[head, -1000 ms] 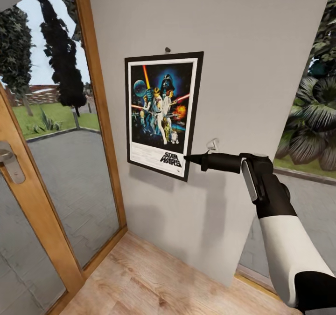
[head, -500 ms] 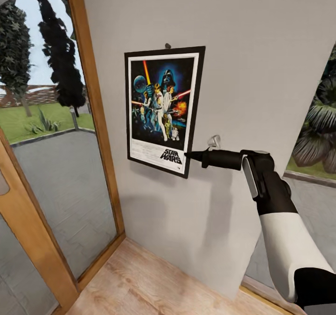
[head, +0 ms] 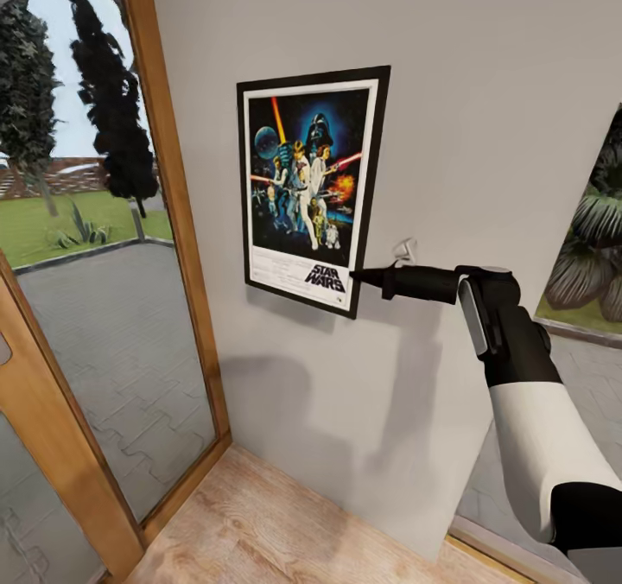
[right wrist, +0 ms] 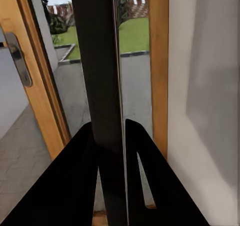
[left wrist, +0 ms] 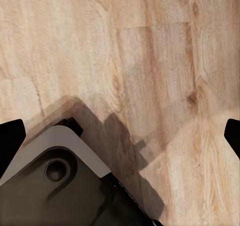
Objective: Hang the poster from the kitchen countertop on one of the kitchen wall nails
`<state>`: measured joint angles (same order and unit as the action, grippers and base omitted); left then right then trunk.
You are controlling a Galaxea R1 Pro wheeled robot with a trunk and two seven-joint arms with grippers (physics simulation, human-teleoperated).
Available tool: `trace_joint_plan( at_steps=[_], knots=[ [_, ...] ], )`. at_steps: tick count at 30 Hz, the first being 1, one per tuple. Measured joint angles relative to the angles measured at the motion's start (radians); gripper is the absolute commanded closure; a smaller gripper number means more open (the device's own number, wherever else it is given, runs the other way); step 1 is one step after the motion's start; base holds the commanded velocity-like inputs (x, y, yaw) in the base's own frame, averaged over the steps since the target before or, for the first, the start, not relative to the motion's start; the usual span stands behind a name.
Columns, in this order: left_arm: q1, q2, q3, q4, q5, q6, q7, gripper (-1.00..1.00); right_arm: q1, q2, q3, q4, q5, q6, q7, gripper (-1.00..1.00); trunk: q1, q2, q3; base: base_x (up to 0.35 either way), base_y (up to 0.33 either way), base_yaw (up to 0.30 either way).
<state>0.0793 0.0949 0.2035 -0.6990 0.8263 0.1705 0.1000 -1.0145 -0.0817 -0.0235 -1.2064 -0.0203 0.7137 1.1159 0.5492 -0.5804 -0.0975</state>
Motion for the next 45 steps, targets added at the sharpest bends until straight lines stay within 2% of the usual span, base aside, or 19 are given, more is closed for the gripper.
trace_joint_plan(
  at_steps=[29,45],
  knots=[
    [0.000,-0.001,-0.004,-0.001,-0.003,-0.014,-0.002,-1.00,-0.007,-0.004,0.002,0.023,0.005,-0.054,-0.001,1.00,0.000,0.000,0.000,0.077,-0.018,0.000],
    [0.000,-0.001,-0.004,-0.001,-0.003,-0.014,-0.002,-1.00,-0.033,-0.004,0.004,0.110,0.006,-0.058,-0.001,1.00,0.000,0.000,0.000,0.004,0.000,0.000]
  ],
)
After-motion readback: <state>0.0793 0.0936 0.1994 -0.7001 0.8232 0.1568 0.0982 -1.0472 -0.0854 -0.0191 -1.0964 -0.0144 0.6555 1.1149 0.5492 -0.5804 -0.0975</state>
